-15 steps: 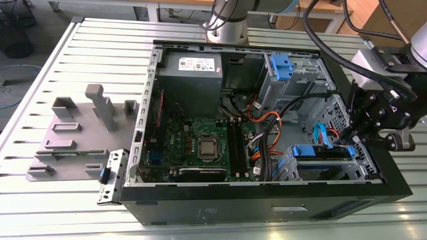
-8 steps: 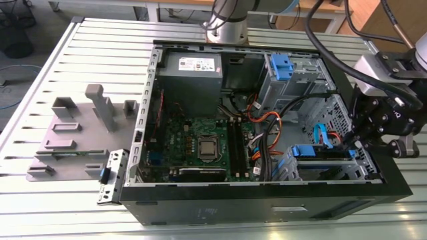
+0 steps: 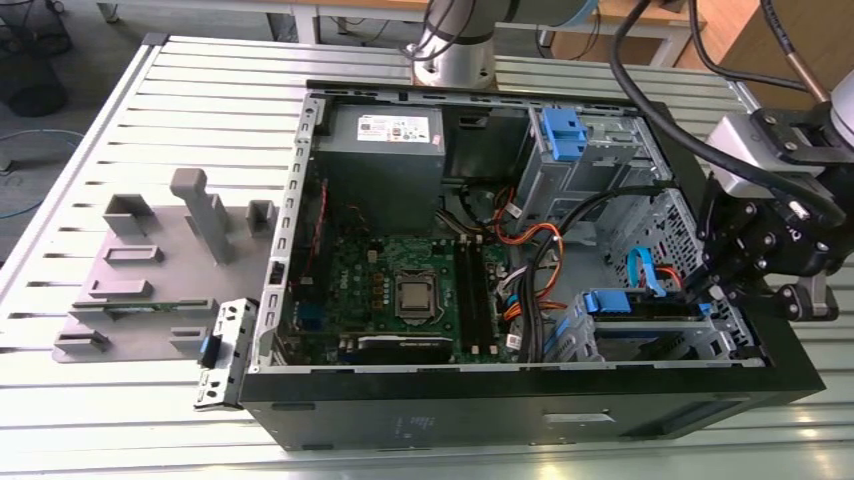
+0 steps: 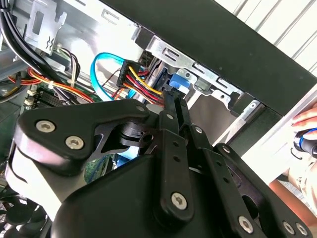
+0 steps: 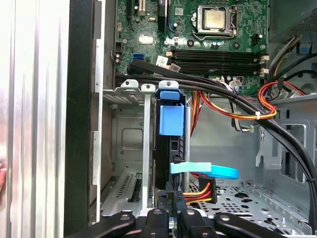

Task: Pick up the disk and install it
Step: 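Insert the second disk wire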

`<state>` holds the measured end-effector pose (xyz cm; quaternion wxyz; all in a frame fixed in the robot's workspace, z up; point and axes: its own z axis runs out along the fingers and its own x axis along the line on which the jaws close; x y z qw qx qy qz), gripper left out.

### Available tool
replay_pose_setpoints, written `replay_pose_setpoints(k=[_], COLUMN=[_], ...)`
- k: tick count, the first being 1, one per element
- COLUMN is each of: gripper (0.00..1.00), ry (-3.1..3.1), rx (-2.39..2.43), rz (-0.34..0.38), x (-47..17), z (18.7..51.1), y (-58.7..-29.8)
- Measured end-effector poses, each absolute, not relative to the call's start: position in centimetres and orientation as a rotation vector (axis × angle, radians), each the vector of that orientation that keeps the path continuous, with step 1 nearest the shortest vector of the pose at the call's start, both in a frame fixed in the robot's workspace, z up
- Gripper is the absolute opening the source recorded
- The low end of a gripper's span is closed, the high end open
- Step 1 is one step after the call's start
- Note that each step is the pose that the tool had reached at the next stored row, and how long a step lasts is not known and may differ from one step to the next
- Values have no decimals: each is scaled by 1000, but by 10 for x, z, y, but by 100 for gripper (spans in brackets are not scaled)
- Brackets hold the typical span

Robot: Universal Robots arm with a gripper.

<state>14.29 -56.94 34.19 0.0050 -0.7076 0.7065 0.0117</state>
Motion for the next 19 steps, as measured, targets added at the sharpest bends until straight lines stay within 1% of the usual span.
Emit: replay_pose_setpoints(k=[18,19], gripper=[16,17], ry=[2213,2213], rx=[-2216,-2216], rz=[37,37], x=[143,143], z=[339,339], y=[-569,-569])
